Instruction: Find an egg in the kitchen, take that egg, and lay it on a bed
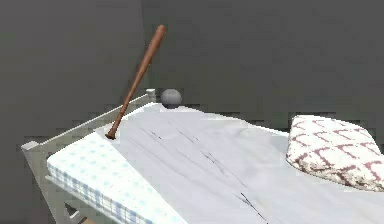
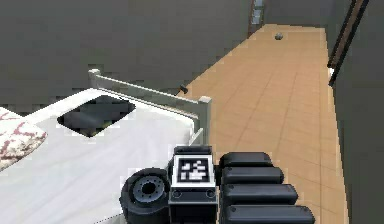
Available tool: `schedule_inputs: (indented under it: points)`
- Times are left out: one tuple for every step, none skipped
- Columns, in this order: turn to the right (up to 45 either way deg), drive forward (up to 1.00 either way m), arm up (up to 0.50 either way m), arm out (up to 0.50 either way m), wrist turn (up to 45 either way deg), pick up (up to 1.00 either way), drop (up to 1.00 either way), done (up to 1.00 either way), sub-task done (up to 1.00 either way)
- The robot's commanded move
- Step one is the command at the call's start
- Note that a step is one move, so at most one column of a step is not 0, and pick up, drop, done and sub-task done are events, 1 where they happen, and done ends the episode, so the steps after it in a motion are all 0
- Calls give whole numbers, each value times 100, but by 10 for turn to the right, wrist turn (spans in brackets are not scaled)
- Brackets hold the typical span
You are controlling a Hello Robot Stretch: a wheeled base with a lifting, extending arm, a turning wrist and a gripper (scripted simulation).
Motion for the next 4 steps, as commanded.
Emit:
schedule_inputs:
  points:
    - [-240,0,0,0,0,0,0,0,0]
    - [450,0,0,0,0,0,0,0,0]
    - [450,0,0,0,0,0,0,0,0]
    - [210,0,0,0,0,0,0,0,0]
